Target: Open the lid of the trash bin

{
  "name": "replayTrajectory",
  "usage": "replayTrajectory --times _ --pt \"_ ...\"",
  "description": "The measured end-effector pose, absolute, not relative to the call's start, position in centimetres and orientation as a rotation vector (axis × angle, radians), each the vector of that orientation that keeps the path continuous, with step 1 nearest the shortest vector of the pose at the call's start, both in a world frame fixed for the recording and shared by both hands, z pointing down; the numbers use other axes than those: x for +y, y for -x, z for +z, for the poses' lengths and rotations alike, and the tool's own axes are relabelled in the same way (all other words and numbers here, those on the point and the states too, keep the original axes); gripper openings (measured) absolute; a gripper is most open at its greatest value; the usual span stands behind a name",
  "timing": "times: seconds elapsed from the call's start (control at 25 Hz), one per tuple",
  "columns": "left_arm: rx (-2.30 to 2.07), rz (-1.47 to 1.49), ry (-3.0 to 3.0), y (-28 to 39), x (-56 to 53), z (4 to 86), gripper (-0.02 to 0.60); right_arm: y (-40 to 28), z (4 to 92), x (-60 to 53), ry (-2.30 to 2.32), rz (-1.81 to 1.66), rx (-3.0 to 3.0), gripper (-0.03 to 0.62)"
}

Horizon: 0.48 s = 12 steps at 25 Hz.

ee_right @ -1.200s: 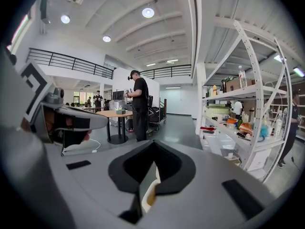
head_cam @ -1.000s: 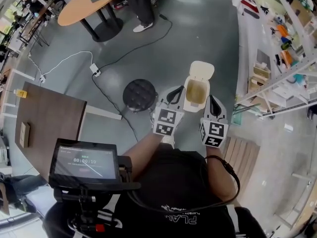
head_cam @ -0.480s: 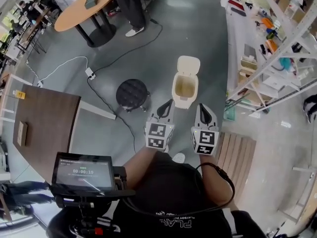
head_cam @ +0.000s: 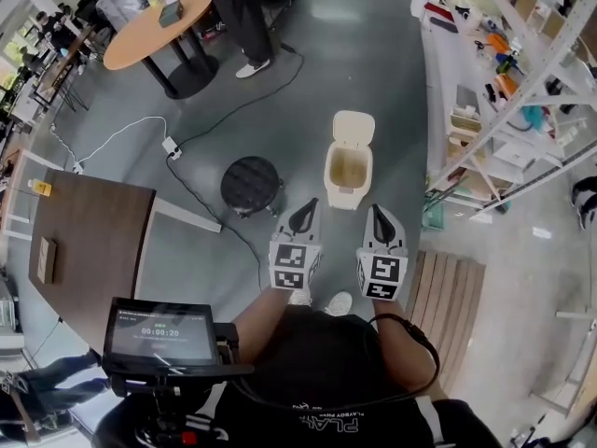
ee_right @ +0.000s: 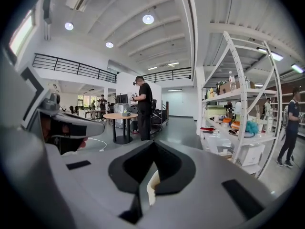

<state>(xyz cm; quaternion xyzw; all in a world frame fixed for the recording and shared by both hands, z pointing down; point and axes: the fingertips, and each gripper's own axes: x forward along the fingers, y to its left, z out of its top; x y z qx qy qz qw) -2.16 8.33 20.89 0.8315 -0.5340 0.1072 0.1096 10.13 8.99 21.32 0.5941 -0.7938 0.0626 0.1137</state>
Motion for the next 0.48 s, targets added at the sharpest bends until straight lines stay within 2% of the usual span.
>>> replayTrajectory --times 0.48 --pt "-1.543 0.226 -2.430 3.9 7.0 20.0 -0.002 -7.5 20.1 8.2 -1.739 0.080 -2.335 -0.003"
